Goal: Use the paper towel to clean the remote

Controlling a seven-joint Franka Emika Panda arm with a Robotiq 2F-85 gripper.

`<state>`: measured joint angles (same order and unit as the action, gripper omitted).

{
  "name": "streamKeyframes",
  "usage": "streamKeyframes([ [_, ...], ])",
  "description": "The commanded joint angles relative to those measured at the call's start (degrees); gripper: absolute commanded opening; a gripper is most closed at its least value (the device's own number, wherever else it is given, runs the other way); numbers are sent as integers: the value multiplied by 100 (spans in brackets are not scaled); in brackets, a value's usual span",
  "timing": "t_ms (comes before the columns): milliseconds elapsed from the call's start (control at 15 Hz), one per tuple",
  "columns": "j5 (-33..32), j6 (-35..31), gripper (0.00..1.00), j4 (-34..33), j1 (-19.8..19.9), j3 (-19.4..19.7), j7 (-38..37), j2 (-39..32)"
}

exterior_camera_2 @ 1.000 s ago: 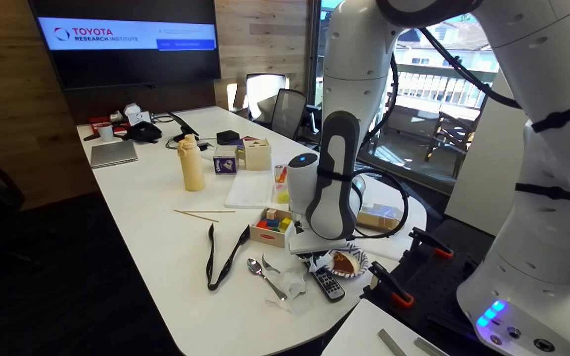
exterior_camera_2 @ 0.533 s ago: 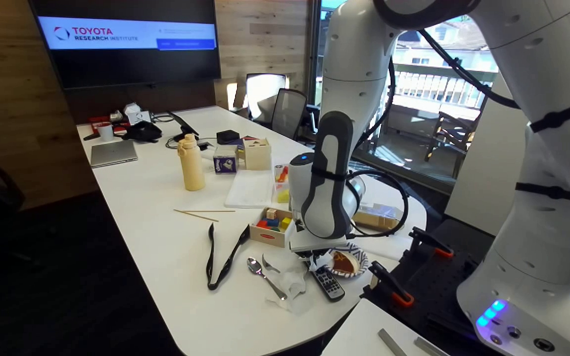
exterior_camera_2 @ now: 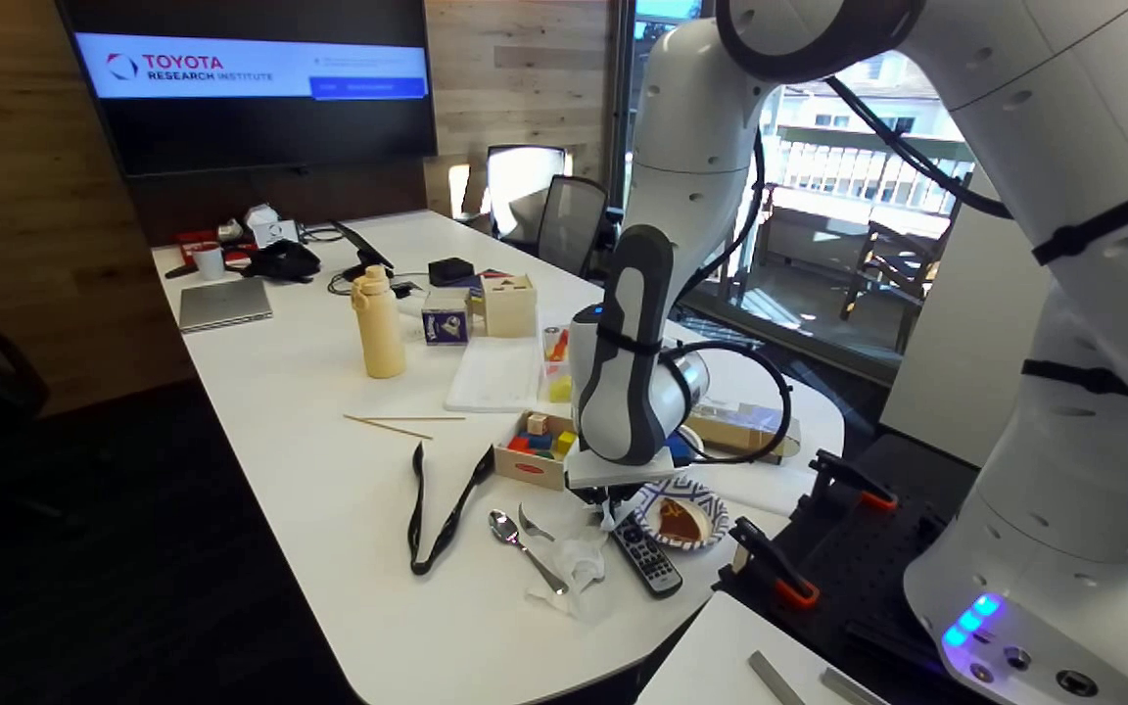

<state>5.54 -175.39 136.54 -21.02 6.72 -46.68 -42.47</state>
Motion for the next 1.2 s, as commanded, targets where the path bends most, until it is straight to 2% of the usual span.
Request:
streamKeyframes([
  [0, 273, 434, 1, -192, 166, -215, 369, -75],
  [267, 352, 761, 1, -118, -13, -190, 250, 19],
  [733, 590, 569, 1, 251, -341, -17, -12, 246],
  [1133, 804, 787, 1, 503, 77, -215, 218, 502],
])
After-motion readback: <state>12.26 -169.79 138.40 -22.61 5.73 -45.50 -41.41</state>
